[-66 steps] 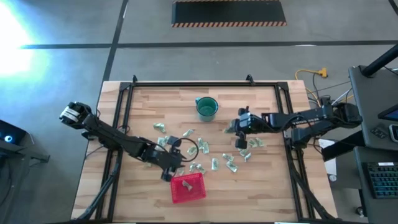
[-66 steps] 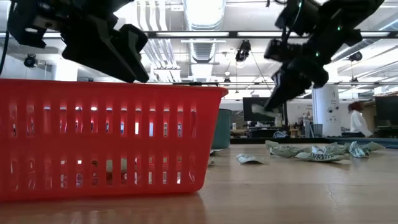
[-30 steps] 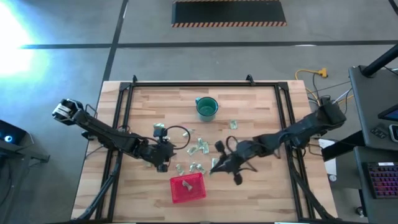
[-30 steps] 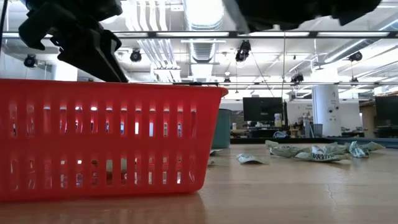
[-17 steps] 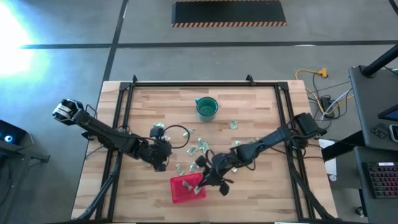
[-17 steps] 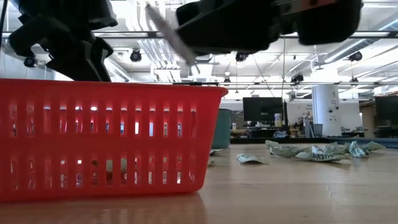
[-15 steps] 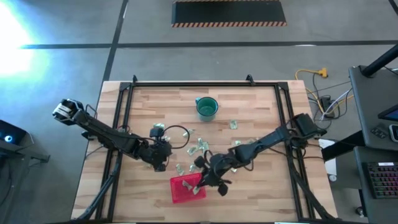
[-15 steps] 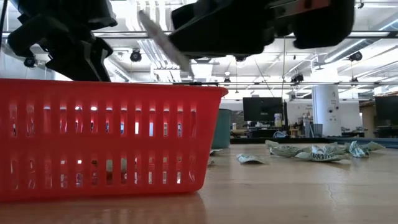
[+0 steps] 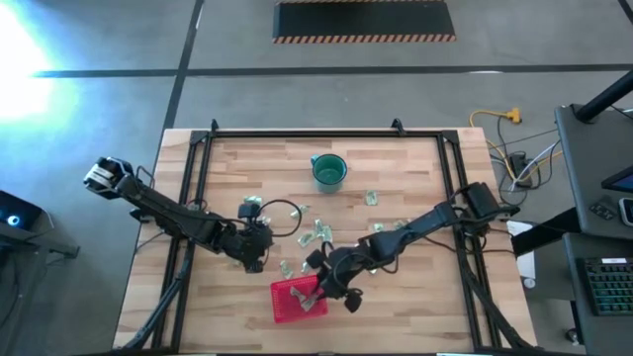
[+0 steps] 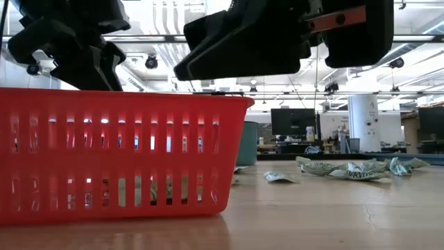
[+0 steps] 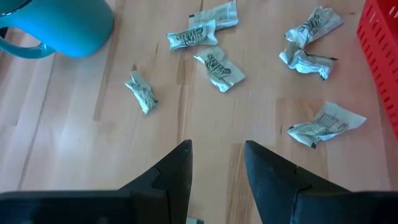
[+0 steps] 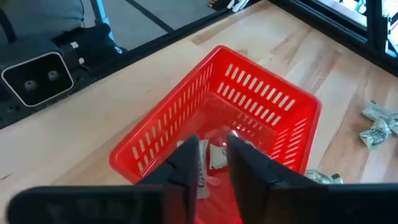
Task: Pick and place items into bin
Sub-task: Put the green stevia packet into the red bin
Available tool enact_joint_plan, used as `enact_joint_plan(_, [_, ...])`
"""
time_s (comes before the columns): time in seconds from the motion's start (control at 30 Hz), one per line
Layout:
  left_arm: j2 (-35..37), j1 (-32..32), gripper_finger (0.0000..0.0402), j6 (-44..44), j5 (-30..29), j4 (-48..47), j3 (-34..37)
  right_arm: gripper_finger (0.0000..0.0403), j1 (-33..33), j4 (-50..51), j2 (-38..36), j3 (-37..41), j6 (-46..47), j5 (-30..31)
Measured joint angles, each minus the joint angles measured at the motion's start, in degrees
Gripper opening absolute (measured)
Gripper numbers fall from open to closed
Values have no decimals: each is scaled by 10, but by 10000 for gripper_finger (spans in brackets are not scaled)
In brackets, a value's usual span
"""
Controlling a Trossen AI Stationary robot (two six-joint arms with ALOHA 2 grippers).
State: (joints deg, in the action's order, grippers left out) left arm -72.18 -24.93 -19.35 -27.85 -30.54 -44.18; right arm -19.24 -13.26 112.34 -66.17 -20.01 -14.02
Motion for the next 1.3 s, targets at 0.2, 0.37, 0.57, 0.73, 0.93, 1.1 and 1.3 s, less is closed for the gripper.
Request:
enact_joint_plan(0.2, [0, 0, 130, -10, -12, -33, 7, 128, 0, 77, -49, 0, -8, 6])
enact_joint_plan(0.37, [0, 2, 130, -66, -72, -112, 18, 138, 0, 173, -103, 0, 2, 25])
enact_joint_plan(0.57, [1, 15, 130, -75, -87, -125, 42, 139, 0, 241, -161, 31, 7, 58])
enact_joint_plan(0.73, [1, 46, 130, -73, -88, -124, 65, 132, 0, 273, -222, 73, 37, 118])
enact_joint_plan(0.93, [10, 105, 130, -68, -89, -126, 99, 122, 0, 279, -313, 133, 60, 174])
enact_joint_plan(1.1, [16, 155, 130, -25, -92, -102, 118, 116, 0, 260, -383, 181, 77, 177])
enact_joint_plan(1.3, [19, 213, 130, 57, -84, -47, 124, 114, 0, 233, -441, 229, 83, 179])
